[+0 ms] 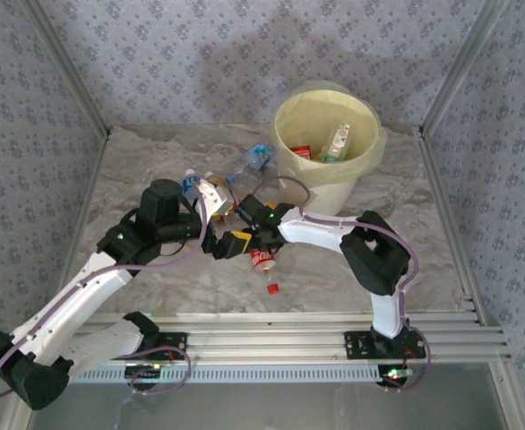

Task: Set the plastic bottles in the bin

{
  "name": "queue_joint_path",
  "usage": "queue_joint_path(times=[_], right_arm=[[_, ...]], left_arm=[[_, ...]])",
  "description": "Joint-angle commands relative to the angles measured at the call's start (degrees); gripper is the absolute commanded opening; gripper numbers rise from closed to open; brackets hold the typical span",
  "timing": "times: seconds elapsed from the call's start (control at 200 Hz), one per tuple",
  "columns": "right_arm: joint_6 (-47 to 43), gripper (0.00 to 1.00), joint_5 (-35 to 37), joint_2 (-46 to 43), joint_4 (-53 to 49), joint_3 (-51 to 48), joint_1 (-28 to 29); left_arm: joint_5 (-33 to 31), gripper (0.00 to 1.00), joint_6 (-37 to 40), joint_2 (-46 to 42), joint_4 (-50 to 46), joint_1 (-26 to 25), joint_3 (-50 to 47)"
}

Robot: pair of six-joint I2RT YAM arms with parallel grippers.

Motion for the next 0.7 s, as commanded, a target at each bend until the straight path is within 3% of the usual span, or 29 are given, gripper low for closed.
queue_joint_path(times=[0.0,0.695], right_arm=[[-1.2,0.64,1.1,-2.7,-2.0,-0.2,-0.4],[-8.7,0.6,-3.8,-28.0,-5.7,-2.4,-2.9]], left_arm=[[1.9,1.0,0.4,0.1,0.0,-0.4,2.2],[1.8,1.0,-3.4,-3.1,5.5,-0.4,-0.2]])
